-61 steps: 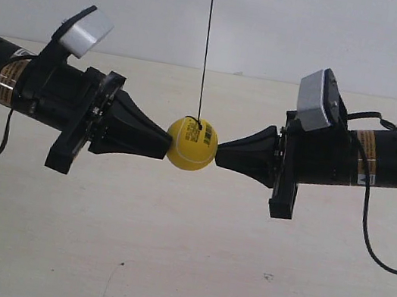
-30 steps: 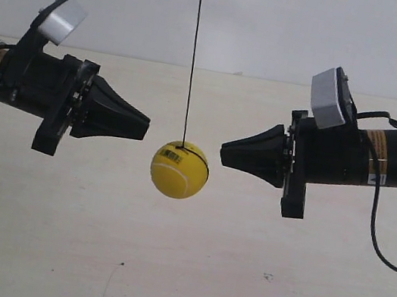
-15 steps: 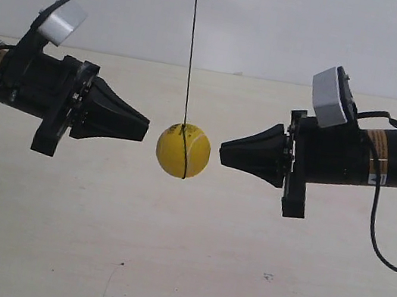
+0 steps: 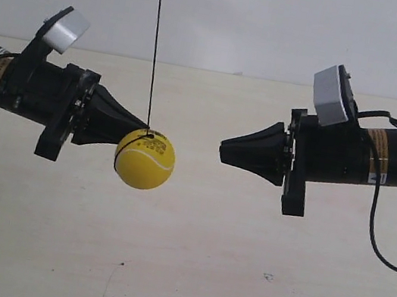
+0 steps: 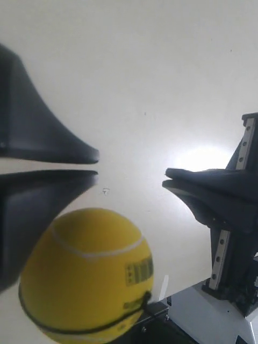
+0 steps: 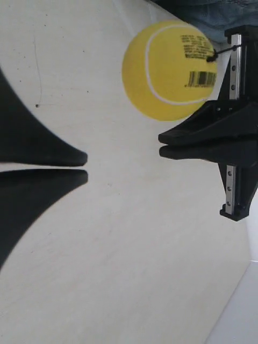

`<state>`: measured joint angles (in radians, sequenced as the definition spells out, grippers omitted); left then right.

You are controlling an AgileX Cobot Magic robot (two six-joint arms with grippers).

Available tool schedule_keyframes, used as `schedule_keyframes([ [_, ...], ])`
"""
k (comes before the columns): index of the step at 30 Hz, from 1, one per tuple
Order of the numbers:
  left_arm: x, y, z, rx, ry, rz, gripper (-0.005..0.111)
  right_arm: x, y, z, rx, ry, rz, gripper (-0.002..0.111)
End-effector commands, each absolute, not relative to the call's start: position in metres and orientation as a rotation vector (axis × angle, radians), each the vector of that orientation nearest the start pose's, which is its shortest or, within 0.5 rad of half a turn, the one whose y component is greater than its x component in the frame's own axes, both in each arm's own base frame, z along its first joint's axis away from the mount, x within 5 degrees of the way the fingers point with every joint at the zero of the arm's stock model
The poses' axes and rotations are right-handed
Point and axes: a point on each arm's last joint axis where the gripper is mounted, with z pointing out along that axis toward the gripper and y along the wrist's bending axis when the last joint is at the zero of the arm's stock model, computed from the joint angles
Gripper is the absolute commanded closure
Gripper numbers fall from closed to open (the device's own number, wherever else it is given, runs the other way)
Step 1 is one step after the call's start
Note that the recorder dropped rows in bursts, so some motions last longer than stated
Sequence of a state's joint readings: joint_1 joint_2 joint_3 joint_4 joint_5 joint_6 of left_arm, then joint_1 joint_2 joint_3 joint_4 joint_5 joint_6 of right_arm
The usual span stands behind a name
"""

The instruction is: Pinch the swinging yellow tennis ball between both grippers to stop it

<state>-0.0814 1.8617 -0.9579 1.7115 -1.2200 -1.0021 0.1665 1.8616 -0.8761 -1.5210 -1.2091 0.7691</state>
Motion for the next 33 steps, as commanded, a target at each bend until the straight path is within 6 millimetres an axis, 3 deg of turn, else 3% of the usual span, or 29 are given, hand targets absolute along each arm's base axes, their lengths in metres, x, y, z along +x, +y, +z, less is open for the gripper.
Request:
schedule_keyframes([
  [1, 0.312, -0.111, 0.185, 1.257, 1.656, -1.102, 0.102, 0.298, 0.135, 0.18, -1.251, 1.487, 1.061, 0.108],
  [7, 0.311, -0.114, 0.185, 1.266, 1.651, -1.108, 0.102, 0.296, 0.142, 0.18, -1.265, 1.483, 1.065, 0.108],
  [14, 0.306, -0.132, 0.188, 1.35, 1.618, -1.131, 0.102, 0.294, 0.149, 0.177, -1.29, 1.499, 1.039, 0.108],
  [33, 0.306, -0.132, 0.188, 1.35, 1.618, -1.131, 0.102, 0.296, 0.148, 0.175, -1.29, 1.521, 1.011, 0.108],
])
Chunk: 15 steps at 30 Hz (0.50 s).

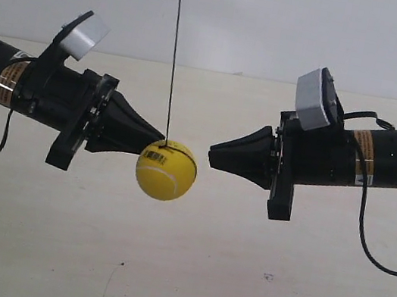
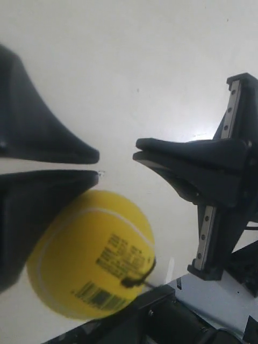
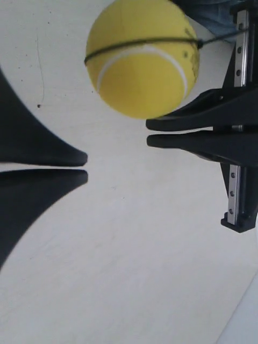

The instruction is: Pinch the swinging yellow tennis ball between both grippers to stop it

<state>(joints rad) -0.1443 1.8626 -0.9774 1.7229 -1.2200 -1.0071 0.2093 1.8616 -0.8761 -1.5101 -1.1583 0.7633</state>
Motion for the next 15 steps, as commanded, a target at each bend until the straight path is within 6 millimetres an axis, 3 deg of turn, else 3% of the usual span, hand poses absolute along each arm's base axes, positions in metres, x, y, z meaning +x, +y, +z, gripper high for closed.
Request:
schedule_keyframes([
  [1, 0.3063, -0.1317, 0.1882, 1.352, 1.618, -1.131, 0.102, 0.2959, 0.1479, 0.1751, -1.292, 1.522, 1.009, 0.108],
  [15, 0.3069, -0.1315, 0.1888, 1.369, 1.622, -1.128, 0.102, 0.2935, 0.1483, 0.1754, -1.31, 1.511, 1.032, 0.108],
])
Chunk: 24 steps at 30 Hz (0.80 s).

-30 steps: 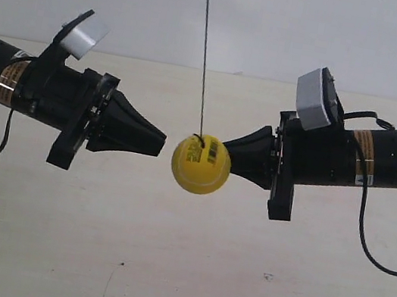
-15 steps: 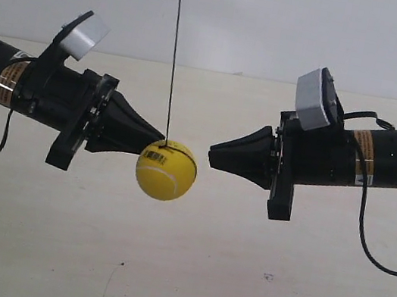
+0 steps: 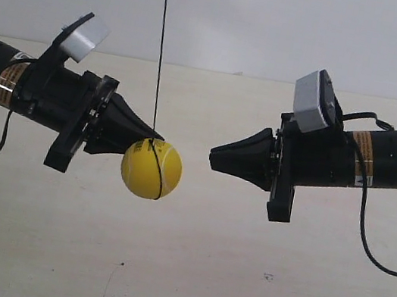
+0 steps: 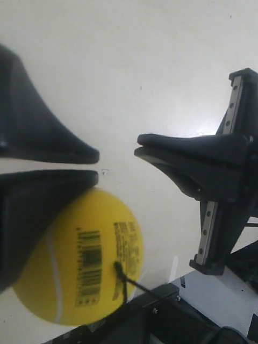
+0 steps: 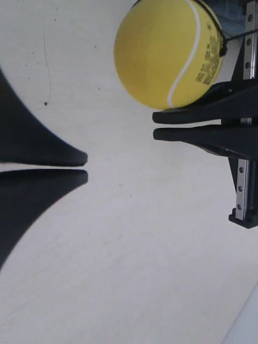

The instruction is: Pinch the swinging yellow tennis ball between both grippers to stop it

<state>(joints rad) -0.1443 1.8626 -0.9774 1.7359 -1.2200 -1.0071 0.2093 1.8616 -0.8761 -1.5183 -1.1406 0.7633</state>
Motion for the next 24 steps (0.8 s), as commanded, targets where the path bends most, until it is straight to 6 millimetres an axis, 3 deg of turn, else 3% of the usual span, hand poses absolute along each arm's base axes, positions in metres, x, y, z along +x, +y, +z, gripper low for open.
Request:
schedule_keyframes([
  [1, 0.3073, -0.1316, 0.1893, 1.365, 1.626, -1.13, 0.102, 0.2935, 0.1483, 0.1754, -1.31, 1.511, 1.032, 0.108],
  [24, 0.3076, -0.1316, 0.1896, 1.363, 1.627, -1.131, 0.102, 0.2933, 0.1484, 0.1757, -1.303, 1.516, 1.044, 0.108],
])
